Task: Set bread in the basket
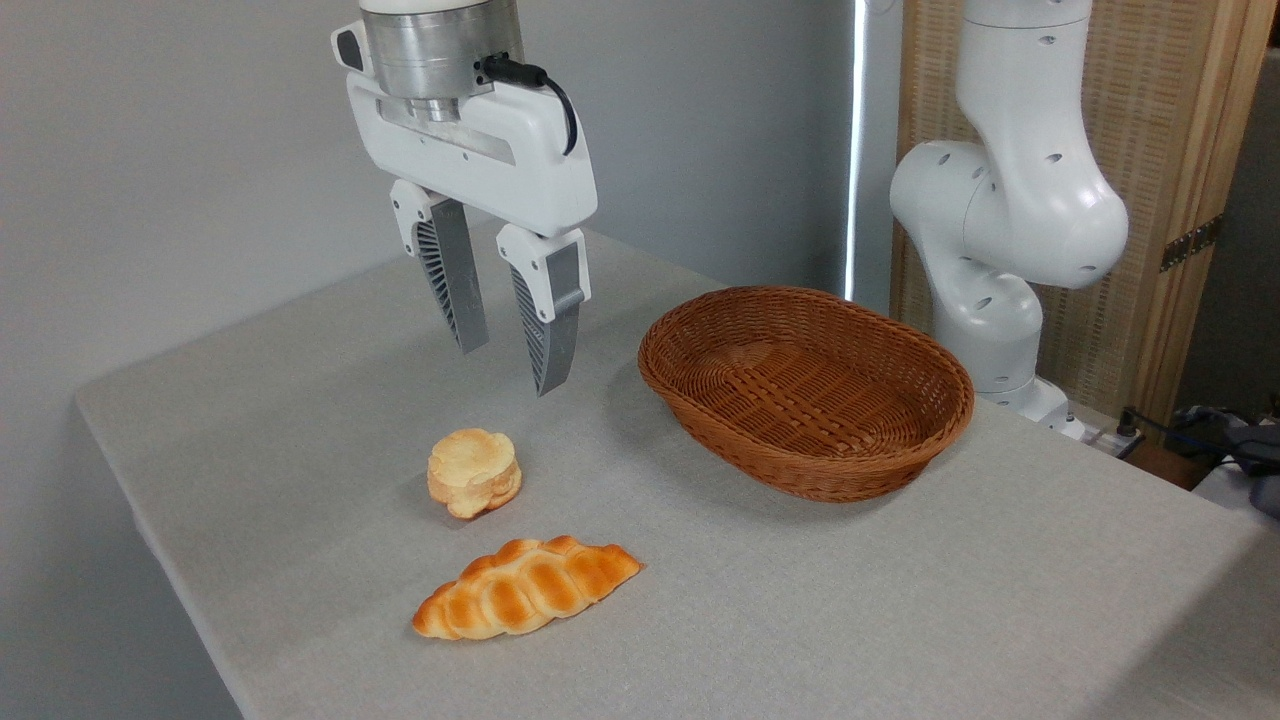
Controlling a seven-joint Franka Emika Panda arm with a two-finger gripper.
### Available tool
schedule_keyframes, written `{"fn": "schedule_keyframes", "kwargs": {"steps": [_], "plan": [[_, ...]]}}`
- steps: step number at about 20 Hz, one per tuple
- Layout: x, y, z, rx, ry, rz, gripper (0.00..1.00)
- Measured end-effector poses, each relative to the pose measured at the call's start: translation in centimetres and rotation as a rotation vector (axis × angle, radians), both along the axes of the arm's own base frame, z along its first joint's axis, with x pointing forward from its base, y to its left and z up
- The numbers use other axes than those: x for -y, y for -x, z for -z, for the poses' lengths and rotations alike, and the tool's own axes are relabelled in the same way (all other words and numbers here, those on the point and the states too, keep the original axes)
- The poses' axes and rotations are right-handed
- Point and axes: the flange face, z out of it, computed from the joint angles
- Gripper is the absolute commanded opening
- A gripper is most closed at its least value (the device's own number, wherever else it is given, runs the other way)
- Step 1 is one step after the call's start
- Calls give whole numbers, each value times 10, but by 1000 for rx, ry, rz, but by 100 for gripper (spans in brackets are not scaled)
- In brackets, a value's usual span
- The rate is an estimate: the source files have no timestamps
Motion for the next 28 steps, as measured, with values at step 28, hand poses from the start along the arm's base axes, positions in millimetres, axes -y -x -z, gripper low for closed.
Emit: {"fn": "schedule_keyframes", "kwargs": {"steps": [28], "plan": [[2, -8, 38, -42, -4, 185, 100]]}}
